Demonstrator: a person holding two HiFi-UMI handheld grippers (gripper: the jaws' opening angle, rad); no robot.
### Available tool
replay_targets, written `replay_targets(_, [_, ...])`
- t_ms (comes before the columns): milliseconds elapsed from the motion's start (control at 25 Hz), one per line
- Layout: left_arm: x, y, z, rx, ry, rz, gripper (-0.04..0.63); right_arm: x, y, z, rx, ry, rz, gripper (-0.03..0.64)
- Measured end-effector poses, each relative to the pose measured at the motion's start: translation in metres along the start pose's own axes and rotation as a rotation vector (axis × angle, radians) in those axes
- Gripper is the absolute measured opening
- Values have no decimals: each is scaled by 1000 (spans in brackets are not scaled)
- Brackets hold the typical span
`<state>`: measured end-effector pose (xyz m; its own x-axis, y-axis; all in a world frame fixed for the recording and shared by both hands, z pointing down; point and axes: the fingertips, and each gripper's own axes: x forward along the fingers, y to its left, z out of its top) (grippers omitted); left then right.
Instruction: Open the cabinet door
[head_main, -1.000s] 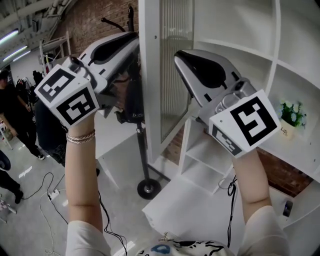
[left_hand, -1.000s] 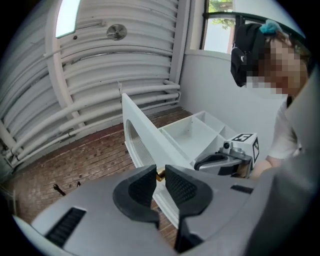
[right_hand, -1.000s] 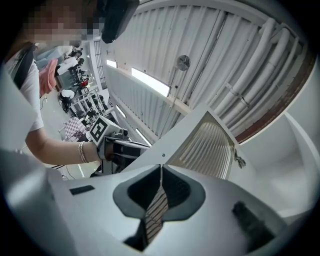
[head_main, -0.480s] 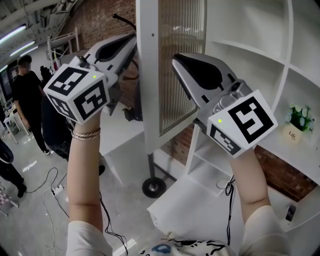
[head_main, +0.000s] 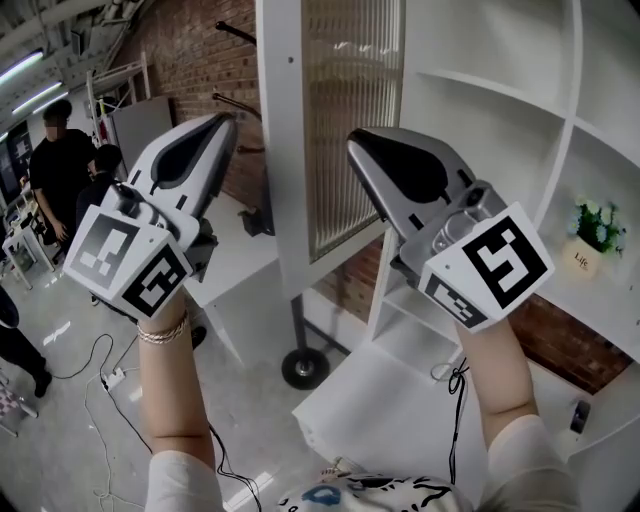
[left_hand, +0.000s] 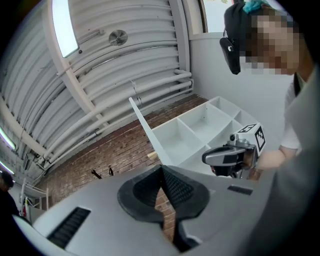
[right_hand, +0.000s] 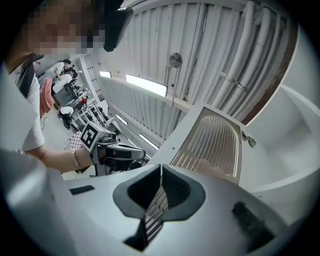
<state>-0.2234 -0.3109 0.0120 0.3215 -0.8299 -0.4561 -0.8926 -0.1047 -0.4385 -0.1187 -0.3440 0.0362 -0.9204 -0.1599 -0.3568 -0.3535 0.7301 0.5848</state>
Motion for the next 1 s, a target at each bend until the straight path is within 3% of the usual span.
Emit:
replay_targets(320, [-28,-63,-26,-101,16,-94,15,-34,24,-42,73,68,29,29])
replay_targets(840, [-24,-179,-89,-236,162,-315,15,-118,47,-91,142,180,-4,28])
replay_targets(920, [-20,-194,-91,-294,145,-357,15,-130,44,-96,159,189,-29,28])
replay_targets(1000, [-16,-215,-91,-421,106,-431,15,-143,43,-102,192,206,-49,28])
